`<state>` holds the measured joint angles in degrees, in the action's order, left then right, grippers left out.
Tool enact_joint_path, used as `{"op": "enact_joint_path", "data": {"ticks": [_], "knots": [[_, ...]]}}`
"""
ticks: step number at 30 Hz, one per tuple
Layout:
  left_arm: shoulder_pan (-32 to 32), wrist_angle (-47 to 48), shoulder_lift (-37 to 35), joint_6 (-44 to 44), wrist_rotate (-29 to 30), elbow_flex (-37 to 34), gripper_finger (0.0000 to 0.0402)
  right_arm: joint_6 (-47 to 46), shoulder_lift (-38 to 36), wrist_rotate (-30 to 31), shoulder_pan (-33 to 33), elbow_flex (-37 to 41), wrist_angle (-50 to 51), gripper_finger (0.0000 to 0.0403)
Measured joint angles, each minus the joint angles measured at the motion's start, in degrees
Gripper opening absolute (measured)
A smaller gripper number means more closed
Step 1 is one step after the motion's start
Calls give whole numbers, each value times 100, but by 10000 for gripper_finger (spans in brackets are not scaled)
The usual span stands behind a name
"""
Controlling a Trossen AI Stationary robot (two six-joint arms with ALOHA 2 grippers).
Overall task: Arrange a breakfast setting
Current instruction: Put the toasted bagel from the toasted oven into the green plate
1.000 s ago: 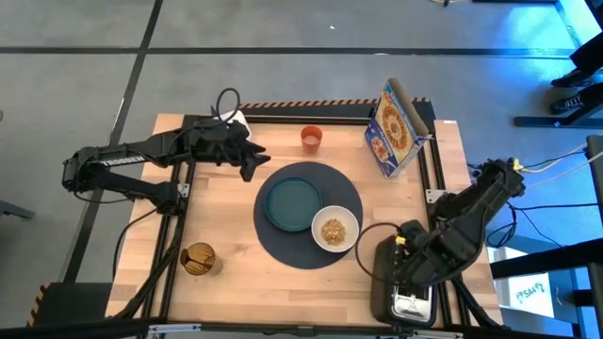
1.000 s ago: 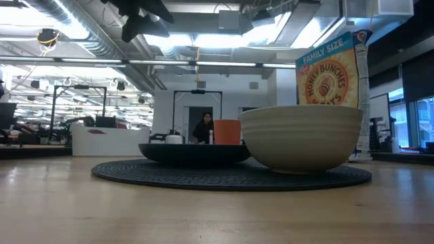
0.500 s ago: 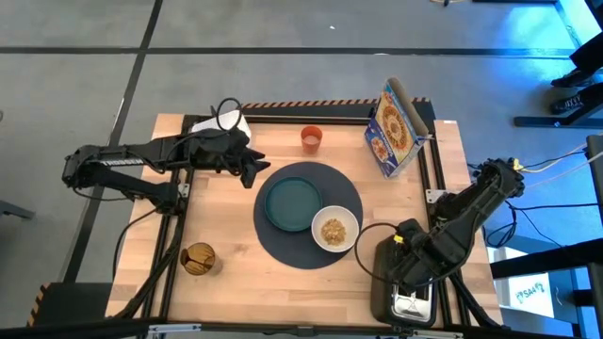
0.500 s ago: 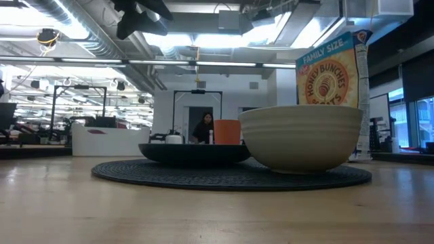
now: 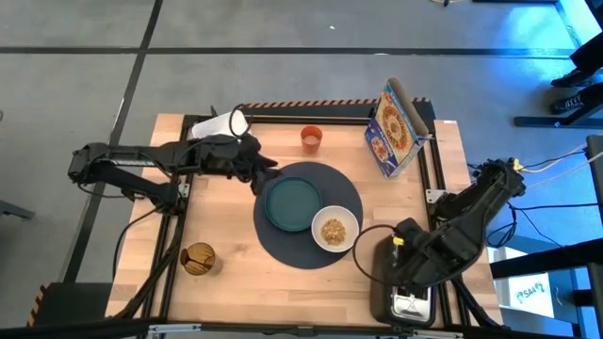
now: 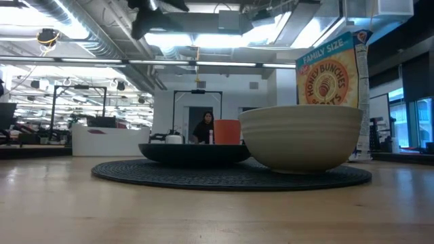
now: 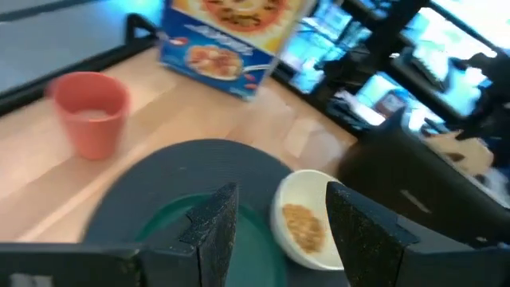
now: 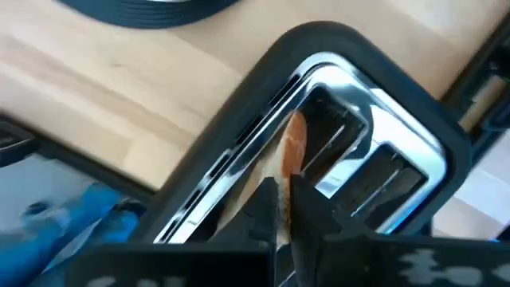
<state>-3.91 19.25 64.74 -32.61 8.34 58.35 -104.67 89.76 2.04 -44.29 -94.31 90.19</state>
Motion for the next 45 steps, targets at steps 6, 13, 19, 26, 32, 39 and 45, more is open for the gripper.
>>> {"op": "enact_joint_path", "data": {"ticks": [6,13,19,26,32,39,45], "knots": [[249,-926,502,308,-738,0,185,300,0,420,0,-514,-15,3],[515,-1808,1172,469,-1337,0,185,472,-6,475,0,-620,-19,2],[674,-2503,1669,478,-1546,0,185,445,-154,376,2,-625,-17,1],[758,-2988,2270,483,-1423,0,185,421,-321,517,3,-653,-5,1],[774,-3321,2381,492,-1500,0,185,1098,-328,1555,4,-1305,-63,0],[540,-4440,2381,461,-1870,0,186,2389,-370,2720,488,-1571,-281,0],[281,-4796,2381,119,-2228,0,186,3766,-365,2842,1061,-1567,-967,0]]}}
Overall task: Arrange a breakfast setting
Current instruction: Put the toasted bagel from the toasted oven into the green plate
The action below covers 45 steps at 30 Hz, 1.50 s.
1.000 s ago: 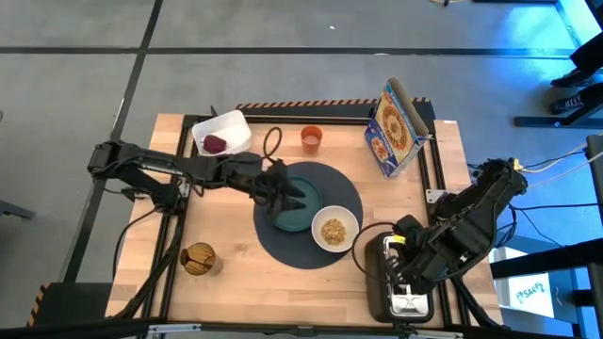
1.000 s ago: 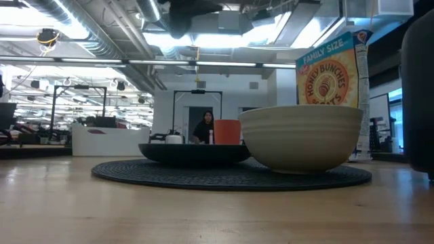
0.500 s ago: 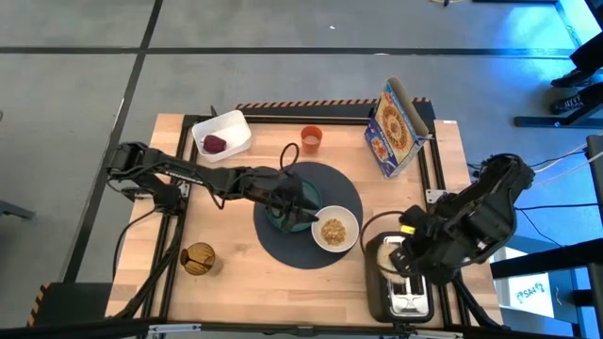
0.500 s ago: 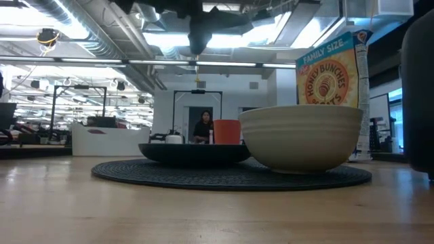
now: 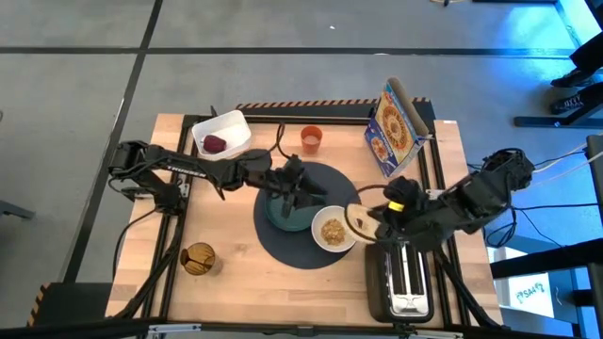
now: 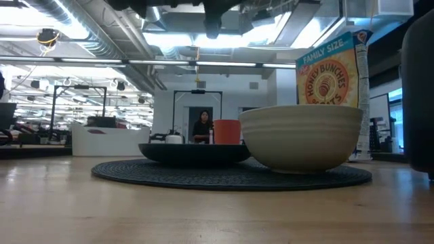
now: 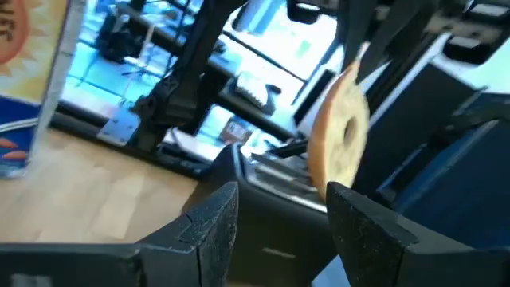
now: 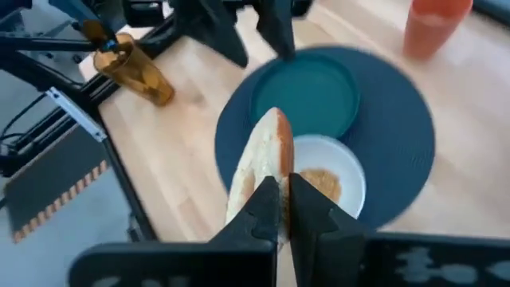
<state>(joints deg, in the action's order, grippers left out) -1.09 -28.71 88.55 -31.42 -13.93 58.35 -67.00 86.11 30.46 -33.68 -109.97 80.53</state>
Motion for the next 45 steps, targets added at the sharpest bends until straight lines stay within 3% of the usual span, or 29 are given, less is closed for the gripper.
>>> {"op": "enact_joint_path", "data": {"ticks": [7,12,18,24,33,39,42,45], "knots": [[-185,-482,-1,-866,-1066,0,186,1331,2,-219,732,2,-413,0],[-266,-481,0,-826,-1023,0,200,2048,2,-536,1107,2,-797,0],[-329,-415,-2,-800,-415,0,235,2543,2,-763,1327,2,-1070,0],[-267,-426,-2,-92,-656,0,238,2739,2,-814,1538,2,-1080,0],[-176,-440,-2,460,-670,0,174,3113,2,-958,1585,2,-1482,0],[-189,-438,-2,444,-638,0,96,3132,2,-937,1583,126,-1624,2],[-211,-317,-3,107,-795,1,35,3133,7,-996,1572,184,-1675,23],[-346,441,-46,-128,-1075,7,17,2969,4,-999,1570,252,-1683,67]]}}
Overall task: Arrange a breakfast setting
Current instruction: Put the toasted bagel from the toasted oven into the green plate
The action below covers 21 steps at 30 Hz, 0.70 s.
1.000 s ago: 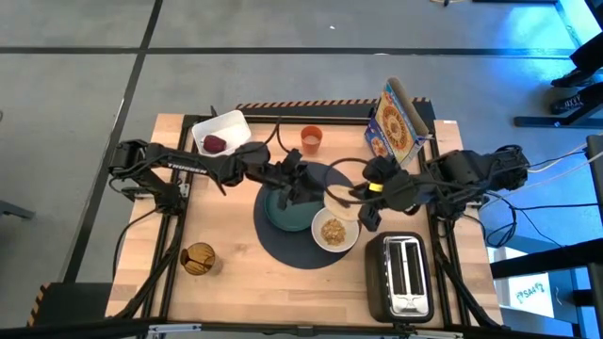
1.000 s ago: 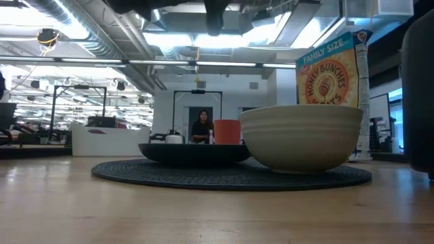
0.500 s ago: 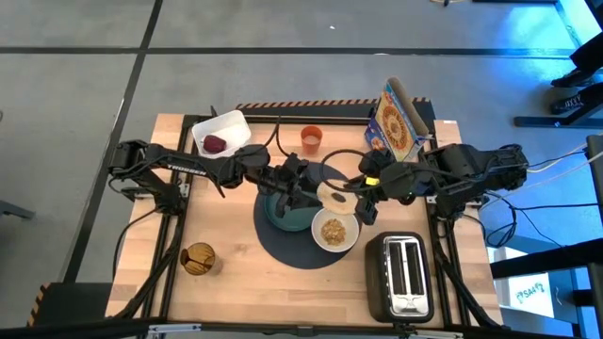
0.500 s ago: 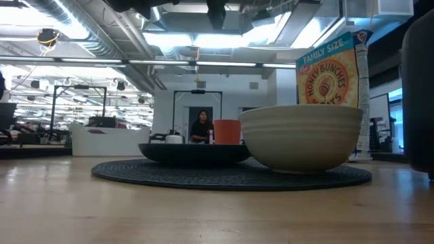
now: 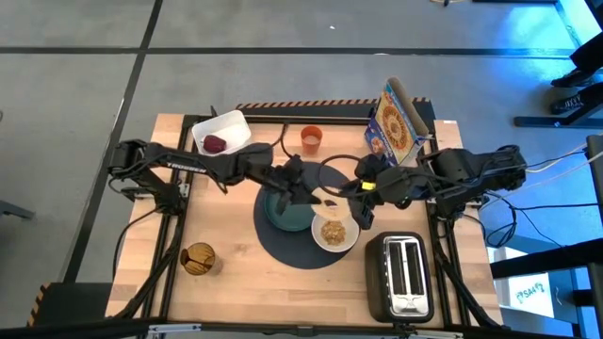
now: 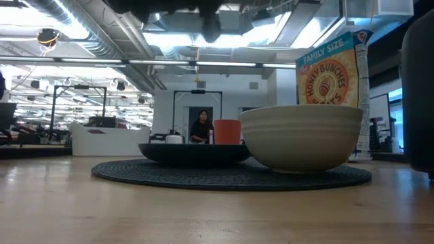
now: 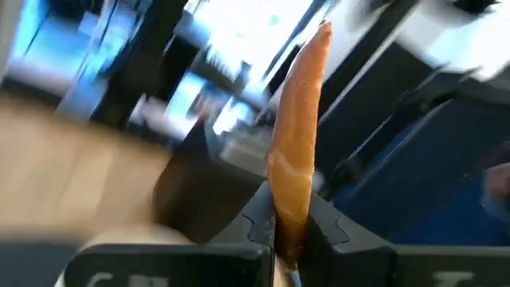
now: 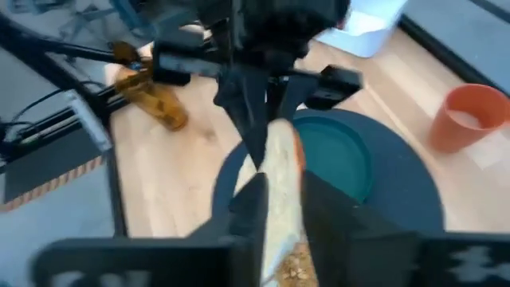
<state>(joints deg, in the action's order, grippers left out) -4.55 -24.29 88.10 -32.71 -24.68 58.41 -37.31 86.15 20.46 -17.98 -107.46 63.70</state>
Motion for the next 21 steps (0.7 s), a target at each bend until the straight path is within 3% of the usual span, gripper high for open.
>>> {"op": "enact_joint_path", "data": {"ticks": [5,10,16,21], "knots": [[-360,2189,-57,394,4,0,20,-676,-4,722,2,8,298,137],[-874,4147,-51,1080,535,-2,18,-776,36,551,0,8,383,161],[-1370,4965,8,1897,901,-25,19,-853,130,500,-2,8,398,151],[-1652,5038,334,2267,695,-322,20,-866,145,548,2,8,399,145]]}}
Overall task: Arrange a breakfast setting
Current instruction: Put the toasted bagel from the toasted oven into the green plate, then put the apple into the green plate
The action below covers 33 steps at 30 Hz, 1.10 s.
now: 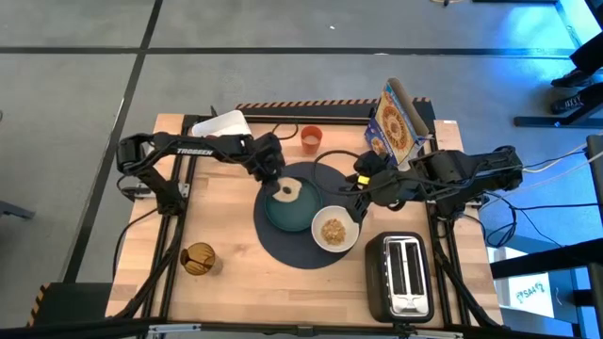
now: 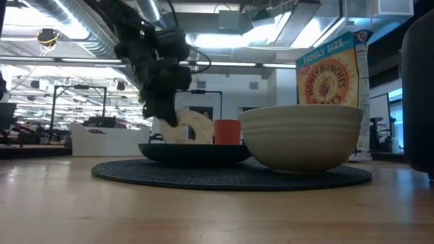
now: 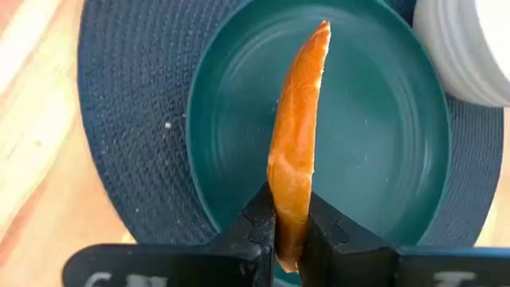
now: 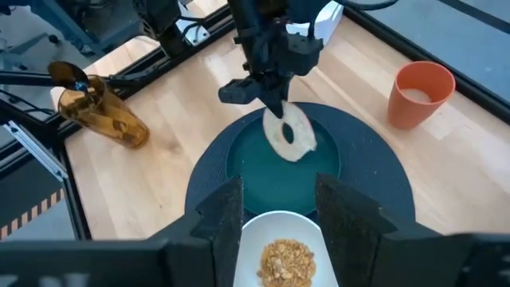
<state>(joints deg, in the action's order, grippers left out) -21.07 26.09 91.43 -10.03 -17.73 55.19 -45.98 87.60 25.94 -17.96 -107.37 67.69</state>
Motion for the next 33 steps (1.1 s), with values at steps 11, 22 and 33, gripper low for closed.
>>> {"op": "enact_joint_path", "data": {"ticks": [11,22,33], "knots": [[-73,43,18,13,-104,-196,93,-8,9,-304,455,0,-18,144],[-204,1624,-545,799,1510,274,180,-38,9,-264,860,0,-237,144],[-1726,2808,-815,1574,3060,1131,183,37,10,-253,1384,0,-450,144]]}}
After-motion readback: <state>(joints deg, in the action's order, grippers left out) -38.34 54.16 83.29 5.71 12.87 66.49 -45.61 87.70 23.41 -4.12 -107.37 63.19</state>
